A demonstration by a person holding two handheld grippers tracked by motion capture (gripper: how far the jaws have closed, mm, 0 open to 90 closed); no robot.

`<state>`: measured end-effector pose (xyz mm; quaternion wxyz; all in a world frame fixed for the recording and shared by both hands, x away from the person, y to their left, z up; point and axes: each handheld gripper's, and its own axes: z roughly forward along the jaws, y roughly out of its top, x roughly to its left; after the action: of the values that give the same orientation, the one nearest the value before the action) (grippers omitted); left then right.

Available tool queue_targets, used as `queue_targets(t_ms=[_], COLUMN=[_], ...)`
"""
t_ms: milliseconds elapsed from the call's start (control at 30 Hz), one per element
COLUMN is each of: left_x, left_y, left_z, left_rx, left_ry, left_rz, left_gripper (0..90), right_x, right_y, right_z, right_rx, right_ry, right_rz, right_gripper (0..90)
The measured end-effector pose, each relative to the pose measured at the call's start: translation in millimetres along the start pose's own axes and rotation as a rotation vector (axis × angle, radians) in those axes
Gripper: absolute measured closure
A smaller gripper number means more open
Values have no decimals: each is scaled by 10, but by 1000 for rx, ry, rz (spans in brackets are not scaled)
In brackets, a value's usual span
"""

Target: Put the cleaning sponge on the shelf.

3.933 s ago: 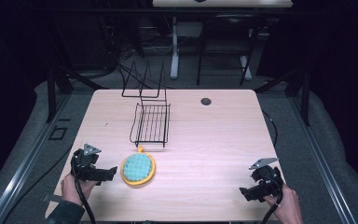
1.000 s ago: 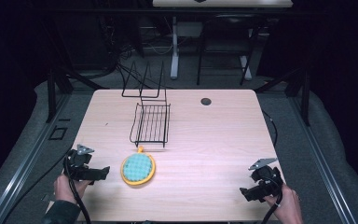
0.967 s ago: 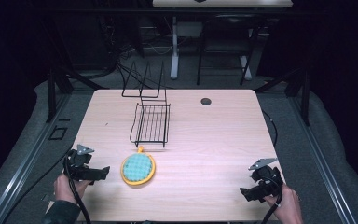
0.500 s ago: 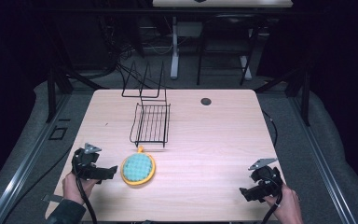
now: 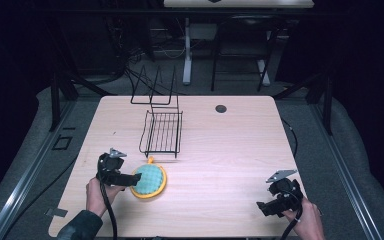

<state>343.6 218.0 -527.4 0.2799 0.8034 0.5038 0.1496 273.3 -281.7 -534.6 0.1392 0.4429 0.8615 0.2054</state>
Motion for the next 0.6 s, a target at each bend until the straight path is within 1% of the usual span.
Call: queue_targets(t_ms=[33,100,133,167,233,267,300,333,367,433,467,533,600], left_x=[0,-17,-31,-45,-70,-93,-93,-118,-118,-128,-129,-119,-123], left_y=[0,28,40,50,68,76,76,79,79,77,73,67,50], left_z=[0,40,60,79,118,161,161,200,200,224,234,231,253], left_rx=[0,2,4,6,14,20,20,31,31,49,45,40,37], left_ry=[0,1,-5,-9,-14,-16,-16,-17,-17,-18,-28,-20,-26], left_rz=[0,8,7,9,19,14,14,23,23,40,33,43,47], left_gripper=[154,155,187,187,255,289,335,377,396,413,438,477,537], right_x=[0,1,3,3,-4,-6,-6,-7,-7,-11,-9,-10,-8], right_y=[0,-1,-1,-1,-2,-4,-4,-6,-6,-9,-9,-11,-12], right_z=[0,-1,-1,-1,-5,-5,-5,-6,-6,-14,-16,-17,-21], right_rx=[0,1,-1,-1,0,-1,-1,-3,-3,-3,-5,-5,-3], right_ry=[0,1,0,0,-4,-4,-4,-4,-4,-2,2,3,1], right_rz=[0,2,-1,-1,0,-1,-1,0,0,2,7,9,6], right_gripper=[42,42,42,42,46,48,48,48,48,47,47,47,47])
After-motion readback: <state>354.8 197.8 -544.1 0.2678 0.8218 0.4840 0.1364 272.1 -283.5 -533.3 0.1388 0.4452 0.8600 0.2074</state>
